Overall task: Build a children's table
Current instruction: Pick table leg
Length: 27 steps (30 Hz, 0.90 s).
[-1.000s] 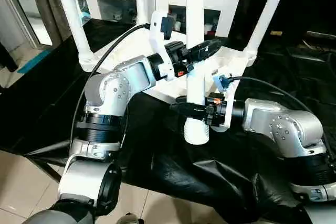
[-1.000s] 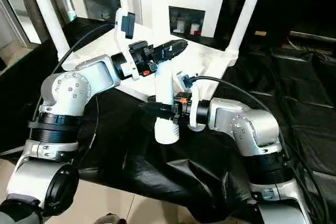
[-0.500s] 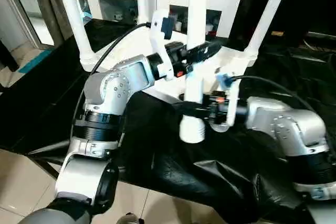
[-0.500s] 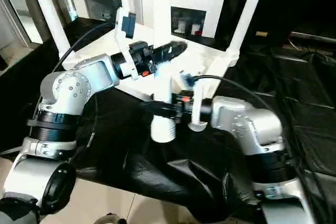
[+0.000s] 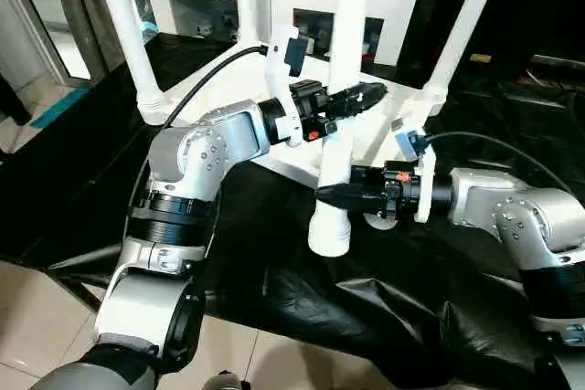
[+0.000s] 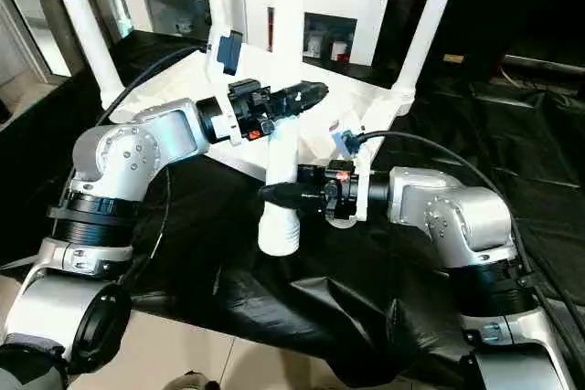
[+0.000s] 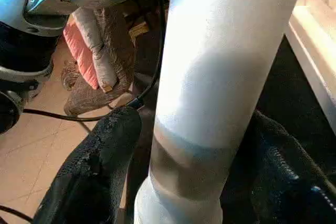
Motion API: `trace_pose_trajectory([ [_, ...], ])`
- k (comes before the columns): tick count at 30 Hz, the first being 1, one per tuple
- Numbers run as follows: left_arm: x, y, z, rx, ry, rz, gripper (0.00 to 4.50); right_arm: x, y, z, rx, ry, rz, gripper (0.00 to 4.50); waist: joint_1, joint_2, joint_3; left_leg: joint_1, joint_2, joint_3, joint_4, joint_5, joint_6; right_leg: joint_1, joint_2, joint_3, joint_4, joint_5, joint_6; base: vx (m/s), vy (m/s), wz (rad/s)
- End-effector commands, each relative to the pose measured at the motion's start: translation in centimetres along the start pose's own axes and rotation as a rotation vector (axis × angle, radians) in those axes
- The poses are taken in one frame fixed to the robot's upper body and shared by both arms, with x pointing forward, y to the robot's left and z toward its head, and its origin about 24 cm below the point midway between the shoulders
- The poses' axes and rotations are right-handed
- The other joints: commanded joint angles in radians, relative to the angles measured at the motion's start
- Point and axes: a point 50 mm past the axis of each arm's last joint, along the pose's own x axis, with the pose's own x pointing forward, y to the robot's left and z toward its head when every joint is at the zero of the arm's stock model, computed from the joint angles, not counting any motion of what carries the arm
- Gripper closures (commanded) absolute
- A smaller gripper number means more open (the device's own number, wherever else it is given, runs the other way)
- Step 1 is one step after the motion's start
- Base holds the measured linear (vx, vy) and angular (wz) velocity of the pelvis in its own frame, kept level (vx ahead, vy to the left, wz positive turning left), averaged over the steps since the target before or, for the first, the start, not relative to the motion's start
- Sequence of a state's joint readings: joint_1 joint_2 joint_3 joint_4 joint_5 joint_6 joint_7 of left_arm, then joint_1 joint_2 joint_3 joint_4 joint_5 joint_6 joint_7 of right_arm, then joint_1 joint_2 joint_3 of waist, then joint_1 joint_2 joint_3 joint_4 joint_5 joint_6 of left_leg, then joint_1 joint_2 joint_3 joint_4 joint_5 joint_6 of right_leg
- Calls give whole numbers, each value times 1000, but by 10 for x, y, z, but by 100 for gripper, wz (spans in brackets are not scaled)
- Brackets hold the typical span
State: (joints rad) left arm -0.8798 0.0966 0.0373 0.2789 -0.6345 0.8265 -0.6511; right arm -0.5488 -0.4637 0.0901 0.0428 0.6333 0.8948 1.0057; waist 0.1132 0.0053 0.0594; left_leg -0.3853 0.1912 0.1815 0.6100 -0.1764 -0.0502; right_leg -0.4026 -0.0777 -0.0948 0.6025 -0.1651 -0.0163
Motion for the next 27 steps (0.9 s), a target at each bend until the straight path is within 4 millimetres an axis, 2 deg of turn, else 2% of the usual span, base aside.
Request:
trace_pose_trajectory([
  [1,6,-10,8,42,-1,-43,267,2,2,-2,5,20,19,149,3,-22,-82,16,38,-11,-60,-84,42,61,-74,52,-64,-216,-174,0,0,0],
  [8,7,-13,8,43,1,-60,267,3,1,-9,43,37,13,149,3,-21,-83,15,39,-12,-60,-76,45,62,-74,52,-61,-189,-186,0,0,0],
  [21,7,-16,9,46,1,-84,268,5,-1,-11,61,35,0,149,2,-21,-82,16,38,-12,-60,-83,40,61,-73,52,-63,-206,-178,0,0,0],
  [24,7,-16,9,44,-4,-81,268,5,-1,-12,73,33,10,182,3,-21,-83,15,37,-12,-60,-80,40,62,-73,52,-62,-202,-178,0,0,0],
  [25,6,-16,10,43,-7,-80,268,6,-1,-12,77,32,12,186,2,-25,-83,15,38,-12,-60,-78,42,62,-73,52,-62,-196,-179,0,0,0],
  [27,6,-16,10,43,-8,-80,268,6,-1,-13,82,31,14,209,3,-23,-83,15,37,-12,-59,-77,43,62,-74,52,-61,-198,-180,0,0,0],
])
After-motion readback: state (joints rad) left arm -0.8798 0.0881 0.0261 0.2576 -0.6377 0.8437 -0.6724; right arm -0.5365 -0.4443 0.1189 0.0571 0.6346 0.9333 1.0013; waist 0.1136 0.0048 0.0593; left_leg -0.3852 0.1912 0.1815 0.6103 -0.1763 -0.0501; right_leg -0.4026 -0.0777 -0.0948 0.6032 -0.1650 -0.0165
